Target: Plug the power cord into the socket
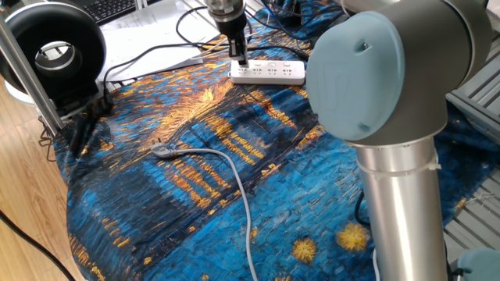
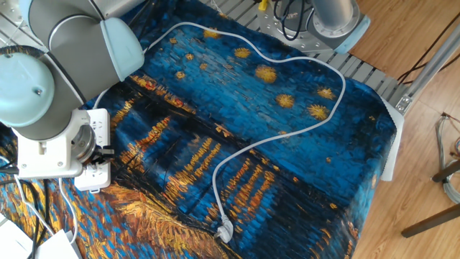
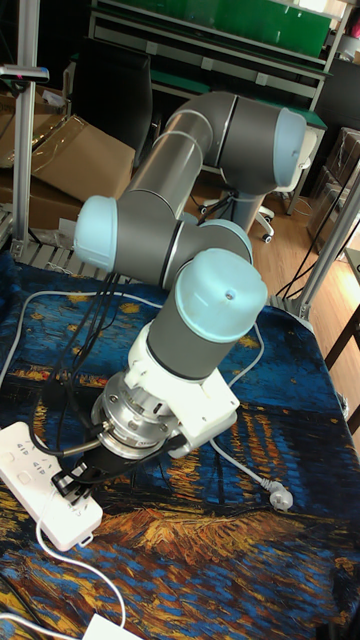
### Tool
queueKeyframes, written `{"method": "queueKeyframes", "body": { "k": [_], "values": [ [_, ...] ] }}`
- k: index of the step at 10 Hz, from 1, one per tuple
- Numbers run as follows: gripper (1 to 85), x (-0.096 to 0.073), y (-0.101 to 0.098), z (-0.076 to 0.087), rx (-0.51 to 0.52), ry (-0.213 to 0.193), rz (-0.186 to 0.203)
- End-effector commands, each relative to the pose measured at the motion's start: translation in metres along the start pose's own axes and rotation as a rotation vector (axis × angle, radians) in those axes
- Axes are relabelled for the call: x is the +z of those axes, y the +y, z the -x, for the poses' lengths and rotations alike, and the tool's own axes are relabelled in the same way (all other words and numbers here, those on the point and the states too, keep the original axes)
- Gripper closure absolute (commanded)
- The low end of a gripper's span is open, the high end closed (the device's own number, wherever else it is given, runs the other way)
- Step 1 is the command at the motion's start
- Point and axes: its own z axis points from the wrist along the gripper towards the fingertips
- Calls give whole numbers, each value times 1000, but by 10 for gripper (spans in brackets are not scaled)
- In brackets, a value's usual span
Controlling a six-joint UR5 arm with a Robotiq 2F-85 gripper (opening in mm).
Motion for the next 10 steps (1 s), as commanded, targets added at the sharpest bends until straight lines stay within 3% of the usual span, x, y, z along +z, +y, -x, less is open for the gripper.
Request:
{"method": "queueKeyframes", "body": {
  "k": [1,10],
  "values": [
    [843,0,0,4,7,-13,10],
    [843,6,1,8,0,4,11]
  ]
}}
